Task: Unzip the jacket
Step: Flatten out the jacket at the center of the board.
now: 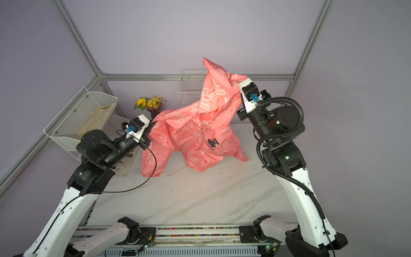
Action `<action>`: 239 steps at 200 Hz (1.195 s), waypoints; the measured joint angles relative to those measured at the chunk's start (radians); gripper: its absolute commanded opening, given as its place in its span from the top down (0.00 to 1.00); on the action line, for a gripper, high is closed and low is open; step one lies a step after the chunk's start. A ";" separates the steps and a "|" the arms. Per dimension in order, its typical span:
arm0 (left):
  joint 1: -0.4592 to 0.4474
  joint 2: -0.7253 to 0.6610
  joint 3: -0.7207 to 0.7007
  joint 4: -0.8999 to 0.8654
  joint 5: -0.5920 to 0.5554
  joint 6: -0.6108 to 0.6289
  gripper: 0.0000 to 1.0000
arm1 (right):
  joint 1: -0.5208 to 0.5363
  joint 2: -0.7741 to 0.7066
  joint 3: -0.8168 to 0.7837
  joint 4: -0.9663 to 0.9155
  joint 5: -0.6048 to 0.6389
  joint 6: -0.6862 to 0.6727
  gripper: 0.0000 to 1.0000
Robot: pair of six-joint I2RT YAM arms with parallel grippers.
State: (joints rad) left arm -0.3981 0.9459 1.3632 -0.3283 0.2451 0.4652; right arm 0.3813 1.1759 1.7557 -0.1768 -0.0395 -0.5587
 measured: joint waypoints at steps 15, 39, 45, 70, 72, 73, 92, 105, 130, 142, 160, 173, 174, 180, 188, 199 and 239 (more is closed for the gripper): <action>-0.004 -0.037 0.000 -0.064 0.066 -0.002 1.00 | 0.003 0.000 0.074 -0.076 -0.026 -0.019 1.00; -0.004 -0.043 0.003 -0.166 0.126 -0.010 1.00 | 0.003 0.036 0.174 -0.217 -0.047 -0.034 1.00; -0.004 -0.031 0.004 -0.193 0.131 -0.010 1.00 | 0.003 0.053 0.195 -0.246 -0.047 -0.034 1.00; 0.000 0.053 0.004 -0.301 0.126 -0.016 1.00 | 0.001 0.163 0.254 -0.357 -0.014 -0.015 1.00; 0.000 0.063 0.004 -0.311 0.124 -0.017 1.00 | 0.000 0.174 0.253 -0.364 -0.009 -0.009 1.00; 0.001 0.069 0.004 -0.315 0.123 -0.017 1.00 | 0.000 0.179 0.253 -0.365 -0.007 -0.008 1.00; 0.024 0.196 0.003 -0.383 0.092 -0.027 1.00 | -0.011 0.293 0.225 -0.394 0.025 0.051 1.00; 0.050 0.314 0.003 -0.418 0.073 -0.037 1.00 | -0.021 0.388 0.175 -0.393 0.040 0.108 1.00; 0.124 0.583 0.006 -0.459 0.073 -0.066 1.00 | -0.033 0.639 0.121 -0.382 0.050 0.218 1.00; 0.158 0.719 0.030 -0.488 0.068 -0.080 1.00 | -0.034 0.781 0.135 -0.377 0.057 0.254 1.00; 0.196 0.907 0.107 -0.533 0.052 -0.103 1.00 | -0.033 1.022 0.232 -0.392 0.072 0.294 1.00; 0.211 1.006 0.163 -0.552 0.035 -0.121 0.95 | -0.032 1.170 0.328 -0.415 0.080 0.316 1.00; 0.212 1.010 0.166 -0.553 0.034 -0.123 0.92 | -0.032 1.176 0.333 -0.417 0.080 0.317 1.00; 0.216 1.040 0.182 -0.556 0.028 -0.132 0.78 | -0.033 1.230 0.372 -0.426 0.082 0.325 0.93; 0.219 1.066 0.197 -0.559 0.011 -0.138 0.68 | -0.033 1.284 0.419 -0.439 0.087 0.337 0.72; 0.221 1.080 0.204 -0.568 -0.021 -0.155 0.34 | -0.035 1.332 0.478 -0.468 0.095 0.360 0.44; 0.229 1.059 0.204 -0.566 -0.126 -0.216 0.00 | -0.087 1.299 0.554 -0.540 0.115 0.446 0.25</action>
State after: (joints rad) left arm -0.1688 2.0048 1.5673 -0.8948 0.1188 0.2493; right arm 0.2939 2.4748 2.3093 -0.7170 0.0753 -0.1123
